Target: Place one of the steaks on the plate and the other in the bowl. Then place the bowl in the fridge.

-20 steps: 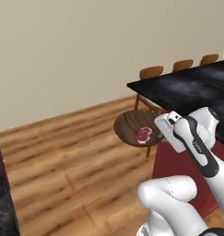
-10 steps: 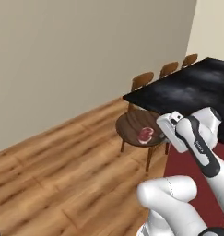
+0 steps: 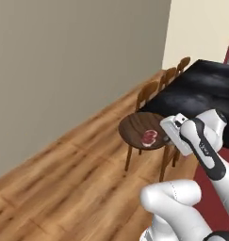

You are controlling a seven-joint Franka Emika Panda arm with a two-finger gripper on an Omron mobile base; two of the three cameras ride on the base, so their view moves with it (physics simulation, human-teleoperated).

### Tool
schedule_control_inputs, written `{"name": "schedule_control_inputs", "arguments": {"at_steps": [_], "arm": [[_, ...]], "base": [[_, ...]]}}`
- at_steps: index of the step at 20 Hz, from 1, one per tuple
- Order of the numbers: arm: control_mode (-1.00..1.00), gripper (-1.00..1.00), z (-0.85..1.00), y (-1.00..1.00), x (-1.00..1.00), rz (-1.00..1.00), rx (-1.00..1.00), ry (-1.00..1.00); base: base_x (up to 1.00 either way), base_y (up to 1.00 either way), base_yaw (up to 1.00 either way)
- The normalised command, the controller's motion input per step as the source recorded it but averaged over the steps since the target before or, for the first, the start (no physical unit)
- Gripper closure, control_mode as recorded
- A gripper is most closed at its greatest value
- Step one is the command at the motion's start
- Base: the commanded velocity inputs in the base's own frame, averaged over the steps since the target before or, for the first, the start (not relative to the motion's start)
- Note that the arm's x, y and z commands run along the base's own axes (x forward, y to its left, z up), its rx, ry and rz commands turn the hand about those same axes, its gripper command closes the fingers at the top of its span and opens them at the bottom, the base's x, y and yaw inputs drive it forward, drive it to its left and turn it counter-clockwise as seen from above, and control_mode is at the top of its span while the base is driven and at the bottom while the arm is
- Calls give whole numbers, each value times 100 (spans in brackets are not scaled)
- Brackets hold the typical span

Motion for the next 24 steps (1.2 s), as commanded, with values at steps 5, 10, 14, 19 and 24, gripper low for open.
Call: {"name": "schedule_control_inputs", "arguments": {"at_steps": [5,10,14,19,24], "arm": [[100,100,0,0,0,0,0,0],[100,100,0,0,0,0,0,0],[100,100,0,0,0,0,0,0],[100,100,0,0,0,0,0,0],[100,100,0,0,0,0,0,0]], "base": [[100,100,-42],[100,100,-45],[100,100,-49],[100,98,-53],[94,99,-51]]}}
